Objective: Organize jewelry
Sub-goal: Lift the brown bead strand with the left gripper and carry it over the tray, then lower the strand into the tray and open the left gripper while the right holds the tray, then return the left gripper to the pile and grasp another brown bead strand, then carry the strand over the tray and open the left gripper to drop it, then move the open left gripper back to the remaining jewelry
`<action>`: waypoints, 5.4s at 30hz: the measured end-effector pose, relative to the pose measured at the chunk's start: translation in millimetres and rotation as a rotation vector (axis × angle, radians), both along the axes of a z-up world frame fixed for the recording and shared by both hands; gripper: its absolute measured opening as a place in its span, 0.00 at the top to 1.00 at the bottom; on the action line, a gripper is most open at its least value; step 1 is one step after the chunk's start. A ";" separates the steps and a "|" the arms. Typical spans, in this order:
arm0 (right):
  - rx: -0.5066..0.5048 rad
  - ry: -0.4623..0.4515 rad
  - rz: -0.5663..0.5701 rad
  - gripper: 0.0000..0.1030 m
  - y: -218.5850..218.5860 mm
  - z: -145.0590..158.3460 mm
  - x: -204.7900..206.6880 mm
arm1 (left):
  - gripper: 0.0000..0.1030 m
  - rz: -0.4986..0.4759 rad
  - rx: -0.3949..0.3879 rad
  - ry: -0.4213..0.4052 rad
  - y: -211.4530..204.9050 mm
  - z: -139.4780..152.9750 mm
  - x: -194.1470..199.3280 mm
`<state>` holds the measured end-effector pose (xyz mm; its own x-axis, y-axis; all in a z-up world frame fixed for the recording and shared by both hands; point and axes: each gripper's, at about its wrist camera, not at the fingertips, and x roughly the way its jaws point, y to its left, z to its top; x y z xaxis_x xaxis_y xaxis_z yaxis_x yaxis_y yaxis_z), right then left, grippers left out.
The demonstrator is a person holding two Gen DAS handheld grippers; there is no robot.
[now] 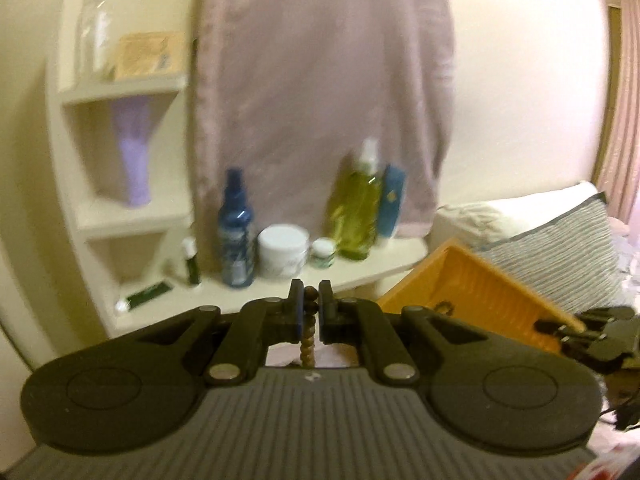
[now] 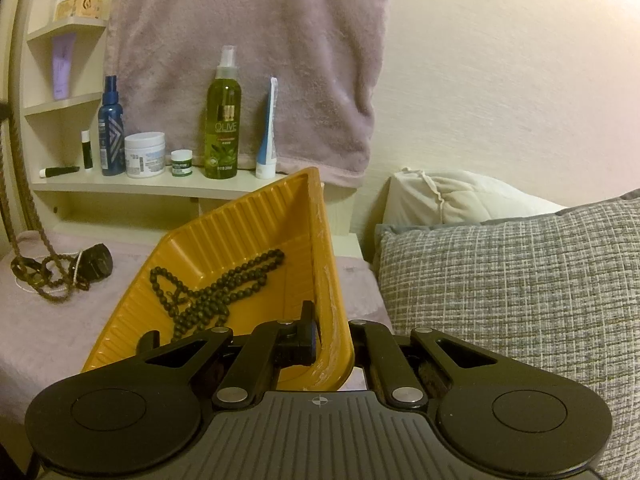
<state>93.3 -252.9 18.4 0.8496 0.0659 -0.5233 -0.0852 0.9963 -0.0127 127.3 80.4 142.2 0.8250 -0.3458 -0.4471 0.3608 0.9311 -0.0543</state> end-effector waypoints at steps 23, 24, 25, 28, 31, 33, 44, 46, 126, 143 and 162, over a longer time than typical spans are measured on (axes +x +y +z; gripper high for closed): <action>0.020 -0.002 -0.006 0.95 -0.9 2.7 3.8 | 0.94 -0.417 0.013 0.055 -153.4 7.2 17.7; 0.021 -0.001 -0.007 0.95 -0.8 2.4 3.8 | 0.94 -0.433 0.031 0.080 -159.3 -0.8 21.6; 0.022 -0.001 -0.008 0.95 -0.8 2.0 3.3 | 0.94 -0.443 0.043 0.100 -161.8 -8.1 24.1; 0.024 0.002 -0.009 0.95 -0.7 1.4 3.3 | 0.94 -0.474 0.086 0.144 -172.1 -29.5 30.1; 0.025 0.003 -0.012 0.95 -0.7 0.8 2.6 | 0.94 -0.484 0.127 0.176 -178.5 -49.0 35.0; 0.026 0.003 -0.012 0.95 -0.3 0.8 2.9 | 0.94 -0.482 0.134 0.191 -179.4 -57.4 38.6; 0.030 0.007 -0.016 0.95 -1.2 -0.5 2.6 | 0.94 -0.467 0.134 0.223 -180.2 -68.8 56.2; 0.030 0.006 -0.016 0.95 -1.2 -0.6 2.6 | 0.94 -0.463 0.132 0.229 -180.3 -69.9 57.8; -0.008 0.019 -0.001 0.95 -2.0 -1.1 3.5 | 0.94 -0.157 0.222 0.193 -53.5 -64.9 54.9; 0.000 0.023 -0.003 0.95 -2.3 -1.1 3.6 | 0.94 -0.430 0.185 0.205 -168.9 -87.4 36.3; 0.003 0.025 -0.004 0.95 -1.9 -0.4 3.5 | 0.79 -0.145 0.103 0.143 -89.0 -71.6 48.7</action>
<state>96.8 -254.8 18.0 0.8365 0.0641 -0.5443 -0.0817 0.9966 -0.0081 176.0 -8.6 70.7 0.6955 -0.4028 -0.5950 0.4872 0.8730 -0.0217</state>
